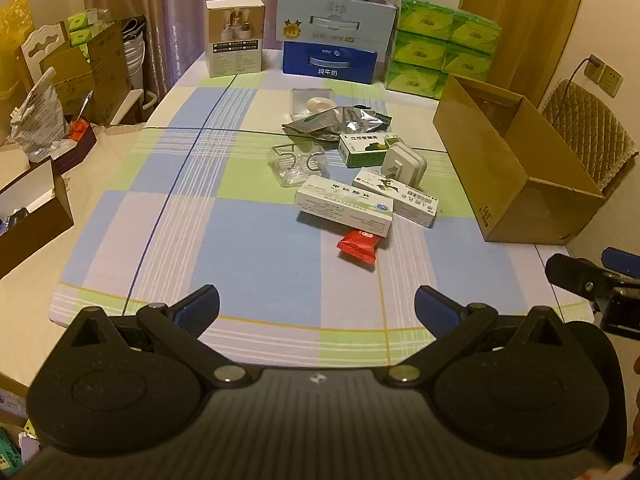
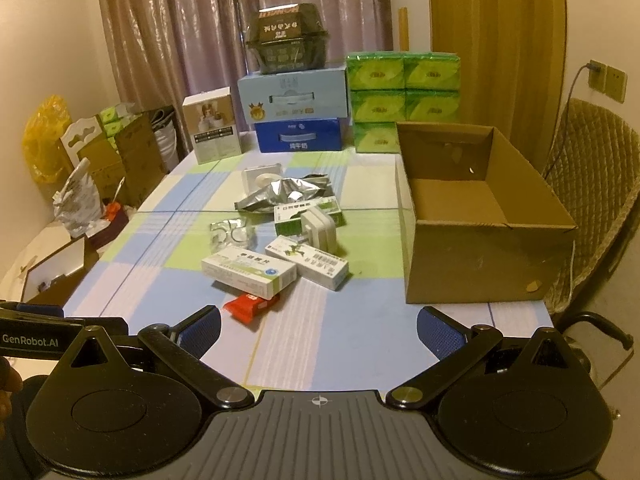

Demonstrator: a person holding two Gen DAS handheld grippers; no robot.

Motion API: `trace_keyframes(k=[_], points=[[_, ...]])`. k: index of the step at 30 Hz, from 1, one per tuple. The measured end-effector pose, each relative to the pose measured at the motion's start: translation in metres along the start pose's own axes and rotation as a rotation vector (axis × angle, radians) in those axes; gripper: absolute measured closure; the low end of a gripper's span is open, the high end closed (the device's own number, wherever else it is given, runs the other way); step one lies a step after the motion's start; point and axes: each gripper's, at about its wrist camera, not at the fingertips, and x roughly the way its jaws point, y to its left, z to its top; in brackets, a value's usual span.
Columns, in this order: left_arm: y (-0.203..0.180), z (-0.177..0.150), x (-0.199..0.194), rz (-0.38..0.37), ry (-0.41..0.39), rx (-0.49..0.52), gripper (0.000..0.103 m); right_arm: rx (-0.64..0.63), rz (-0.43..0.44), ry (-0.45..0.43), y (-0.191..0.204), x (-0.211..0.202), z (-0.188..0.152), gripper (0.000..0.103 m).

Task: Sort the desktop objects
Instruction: 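Move the left tool toward the red candy packet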

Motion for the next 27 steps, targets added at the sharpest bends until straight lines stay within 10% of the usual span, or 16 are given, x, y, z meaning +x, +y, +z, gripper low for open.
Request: trace_keyframes(k=[27], points=[[0.001, 0.000, 0.016, -0.025, 0.036, -0.008, 0.001, 0.019, 0.003, 0.030, -0.008, 0.016, -0.004, 0.002]])
